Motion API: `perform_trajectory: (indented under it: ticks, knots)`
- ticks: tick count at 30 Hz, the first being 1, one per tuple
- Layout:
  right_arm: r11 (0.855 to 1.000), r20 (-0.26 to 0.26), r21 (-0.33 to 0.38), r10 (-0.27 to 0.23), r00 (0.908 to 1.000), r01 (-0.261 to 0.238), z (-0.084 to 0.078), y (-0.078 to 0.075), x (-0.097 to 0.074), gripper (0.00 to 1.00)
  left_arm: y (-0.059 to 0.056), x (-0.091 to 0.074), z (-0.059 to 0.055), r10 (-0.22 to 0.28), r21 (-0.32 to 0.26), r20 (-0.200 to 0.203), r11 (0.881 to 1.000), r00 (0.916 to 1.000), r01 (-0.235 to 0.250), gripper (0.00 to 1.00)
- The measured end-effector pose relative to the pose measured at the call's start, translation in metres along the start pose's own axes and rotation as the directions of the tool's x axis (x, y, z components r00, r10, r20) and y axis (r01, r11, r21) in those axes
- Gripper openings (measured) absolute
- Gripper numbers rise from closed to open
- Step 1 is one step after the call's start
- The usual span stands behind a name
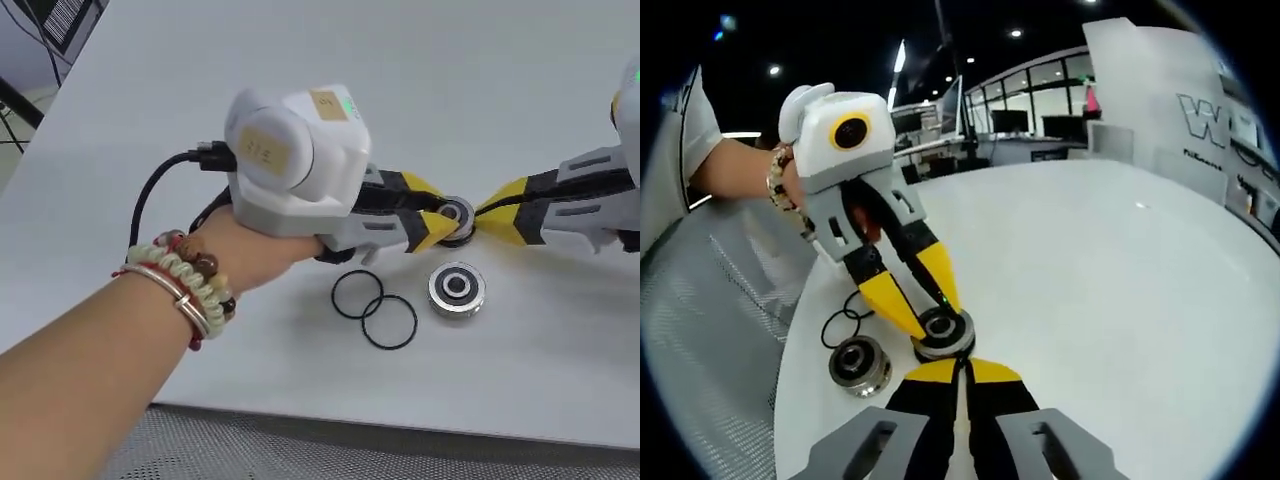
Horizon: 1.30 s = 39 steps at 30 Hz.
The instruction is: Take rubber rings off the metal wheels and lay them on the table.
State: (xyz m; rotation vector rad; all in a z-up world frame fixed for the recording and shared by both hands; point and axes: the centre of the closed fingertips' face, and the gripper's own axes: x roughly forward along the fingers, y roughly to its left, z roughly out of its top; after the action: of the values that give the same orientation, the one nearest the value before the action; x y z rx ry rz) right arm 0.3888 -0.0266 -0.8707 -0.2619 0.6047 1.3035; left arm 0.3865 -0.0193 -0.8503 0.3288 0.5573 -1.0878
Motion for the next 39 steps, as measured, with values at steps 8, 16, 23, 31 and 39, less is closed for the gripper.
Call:
perform_trajectory:
  ticks: [8,16,23,31,39]
  knots:
    - [0.986,0.038,0.166,-0.024,0.9990,0.017,0.000,-0.001,-0.001,0.00,-0.001,0.000,0.000,0.004,0.022,0.002,1.000,1.0000,-0.004,0.14]
    - [0.953,0.110,0.302,0.002,0.9940,-0.035,0.004,0.000,-0.008,0.00,-0.003,-0.001,0.000,0.003,0.024,0.010,1.000,0.9999,-0.003,0.14]
    - [0.895,0.171,0.435,0.025,0.9849,-0.099,0.009,0.002,-0.012,0.00,-0.004,-0.001,0.000,0.002,0.028,0.011,1.000,0.9999,-0.002,0.13]
    - [0.826,0.222,0.536,0.060,0.9732,-0.173,0.013,0.005,-0.013,0.00,-0.004,-0.002,0.000,-0.001,0.027,0.020,1.000,0.9998,0.000,0.13]
    - [0.773,0.251,0.596,0.078,0.9647,-0.218,0.019,0.011,-0.012,0.00,-0.003,-0.002,0.001,0.004,0.022,0.026,1.000,0.9997,-0.005,0.13]
